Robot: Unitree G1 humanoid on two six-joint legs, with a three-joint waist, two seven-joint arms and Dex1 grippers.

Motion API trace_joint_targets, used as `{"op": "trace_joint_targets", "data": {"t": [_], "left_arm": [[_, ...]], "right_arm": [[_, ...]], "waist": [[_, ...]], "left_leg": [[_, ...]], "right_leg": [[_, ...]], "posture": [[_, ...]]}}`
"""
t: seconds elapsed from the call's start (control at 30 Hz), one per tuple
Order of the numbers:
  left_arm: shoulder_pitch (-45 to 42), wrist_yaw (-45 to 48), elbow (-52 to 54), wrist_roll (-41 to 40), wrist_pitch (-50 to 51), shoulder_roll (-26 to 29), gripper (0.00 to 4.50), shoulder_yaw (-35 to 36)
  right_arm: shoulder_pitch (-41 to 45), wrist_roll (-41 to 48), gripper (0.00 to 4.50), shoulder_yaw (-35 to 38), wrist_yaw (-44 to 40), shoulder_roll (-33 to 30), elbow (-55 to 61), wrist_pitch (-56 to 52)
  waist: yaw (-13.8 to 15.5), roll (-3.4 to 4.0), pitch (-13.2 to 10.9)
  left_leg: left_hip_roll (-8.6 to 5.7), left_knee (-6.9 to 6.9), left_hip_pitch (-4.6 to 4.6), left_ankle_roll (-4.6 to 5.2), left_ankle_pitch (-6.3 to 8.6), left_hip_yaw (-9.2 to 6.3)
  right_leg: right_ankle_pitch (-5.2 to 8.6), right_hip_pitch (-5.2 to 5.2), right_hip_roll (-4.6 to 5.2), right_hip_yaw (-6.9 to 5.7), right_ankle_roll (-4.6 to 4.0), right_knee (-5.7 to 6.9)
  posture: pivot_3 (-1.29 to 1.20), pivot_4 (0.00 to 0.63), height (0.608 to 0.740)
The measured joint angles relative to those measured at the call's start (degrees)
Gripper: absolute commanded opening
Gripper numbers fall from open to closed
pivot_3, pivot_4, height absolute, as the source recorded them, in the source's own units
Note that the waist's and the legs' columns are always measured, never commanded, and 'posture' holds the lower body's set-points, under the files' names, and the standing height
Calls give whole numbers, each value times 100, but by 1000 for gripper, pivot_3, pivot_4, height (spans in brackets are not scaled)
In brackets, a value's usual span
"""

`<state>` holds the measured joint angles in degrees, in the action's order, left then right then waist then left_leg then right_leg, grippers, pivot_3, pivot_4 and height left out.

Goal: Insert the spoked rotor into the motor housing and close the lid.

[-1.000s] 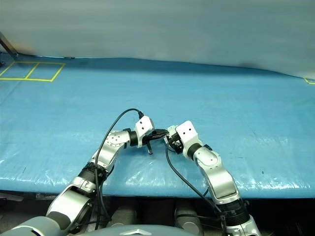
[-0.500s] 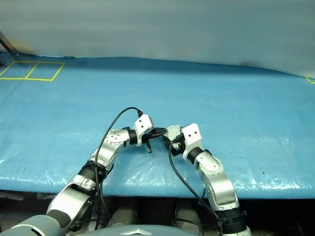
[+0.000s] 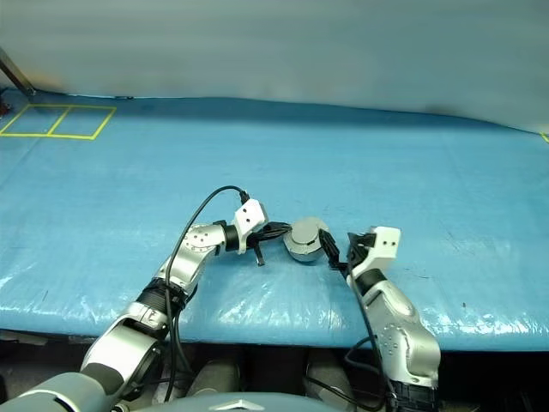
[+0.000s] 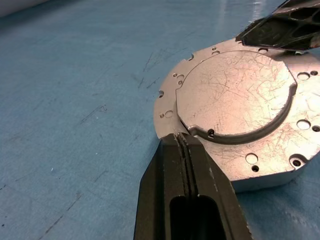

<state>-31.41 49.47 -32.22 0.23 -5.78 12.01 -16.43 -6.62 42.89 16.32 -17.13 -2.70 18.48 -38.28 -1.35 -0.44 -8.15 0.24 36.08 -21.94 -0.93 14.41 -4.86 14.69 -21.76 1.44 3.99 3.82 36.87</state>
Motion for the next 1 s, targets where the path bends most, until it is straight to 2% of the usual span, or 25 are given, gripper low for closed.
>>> {"op": "trace_joint_targets", "data": {"t": [0.07,0.17,0.5,0.53,0.6,0.83,1.0], "left_arm": [[-6,20,-1,14,-13,25,0,0],[-9,38,0,32,-32,63,0,7],[-9,55,2,136,-82,116,0,12],[-8,55,3,138,-82,116,0,12],[-8,55,3,140,-81,129,0,13],[4,61,20,149,-86,175,0,19],[20,58,20,152,-86,187,0,29]], "right_arm": [[-115,743,4437,199,-4,-34,8,-450],[-161,1207,4437,167,3,-116,19,-786],[94,1344,4437,-256,174,-69,-150,-820],[96,1318,4070,-267,200,-72,-218,-815],[91,1225,3617,-317,226,-77,-393,-812],[82,1171,1339,-349,203,-29,-443,-653],[83,1166,1284,-392,206,16,-432,-568]], "waist": [[-11,6,-3],[-32,11,-6],[-23,11,-6],[-20,11,-6],[-19,12,-6],[-14,12,-6],[-17,13,-5]], "left_leg": [[0,0,1,0,0,0],[1,0,2,0,0,1],[-1,0,1,0,0,0],[-1,0,1,0,0,0],[-1,0,0,0,0,0],[-1,6,1,-1,-2,-1],[-1,8,3,-3,-3,0]], "right_leg": [[0,0,0,0,0,1],[2,0,-3,0,-2,4],[4,0,-2,-2,1,3],[4,0,-2,-2,1,3],[4,-1,-2,-2,1,4],[3,2,-2,-2,2,6],[3,4,-3,-2,2,8]], "posture": [[0,150,740],[0,150,740],[0,150,740],[0,150,740],[0,150,740],[0,150,740],[0,150,740]]}}
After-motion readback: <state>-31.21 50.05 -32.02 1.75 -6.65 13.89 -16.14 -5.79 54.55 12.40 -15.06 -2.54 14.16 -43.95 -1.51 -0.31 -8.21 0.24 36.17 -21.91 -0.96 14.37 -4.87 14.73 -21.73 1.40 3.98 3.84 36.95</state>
